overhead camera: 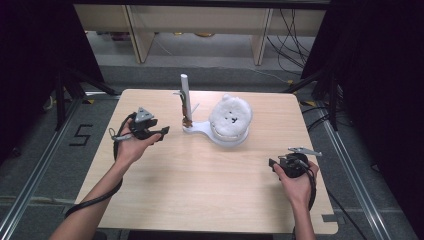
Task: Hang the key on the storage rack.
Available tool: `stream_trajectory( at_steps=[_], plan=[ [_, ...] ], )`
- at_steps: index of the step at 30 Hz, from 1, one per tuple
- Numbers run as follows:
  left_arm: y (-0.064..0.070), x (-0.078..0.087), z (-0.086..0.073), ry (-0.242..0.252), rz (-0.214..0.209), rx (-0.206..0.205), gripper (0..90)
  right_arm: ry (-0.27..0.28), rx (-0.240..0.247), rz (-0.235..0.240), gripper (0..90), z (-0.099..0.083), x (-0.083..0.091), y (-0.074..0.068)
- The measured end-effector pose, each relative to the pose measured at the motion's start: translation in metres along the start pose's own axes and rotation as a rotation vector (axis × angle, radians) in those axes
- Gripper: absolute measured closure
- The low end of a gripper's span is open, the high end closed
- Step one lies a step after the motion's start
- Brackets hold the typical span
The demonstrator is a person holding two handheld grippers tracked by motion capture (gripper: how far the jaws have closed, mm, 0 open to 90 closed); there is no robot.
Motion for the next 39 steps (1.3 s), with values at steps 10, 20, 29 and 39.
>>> stream_trajectory(
  at_steps=[10,20,29,39],
  plan=[
    [-0.001,0.022,-0.043,-0.005,0.023,0.043,40.6,-0.003,0.007,0.01,50.3,-0.001,-0.001,-0.001],
    [0.008,0.038,-0.073,0.009,0.043,0.07,40.2,0.0,0.003,0.001,49.8,-0.001,-0.001,-0.001],
    [0.015,0.053,-0.103,0.044,0.066,0.112,39.2,0.018,0.084,-0.003,49.1,-0.001,-0.004,0.005],
    [0.015,0.06,-0.124,0.101,0.09,0.172,36.5,0.001,0.06,0.018,48.5,-0.004,-0.006,0.001]
  ],
)
Point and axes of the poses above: each handheld gripper's, and its own axes: x roughly backward along the jaws, z roughly out of its top, y roughly to its right, the point moved 6 cm from there along -x, roughly forward along the jaws, and after that the axes turned 10 degrees about -x, right-handed, at the moved point
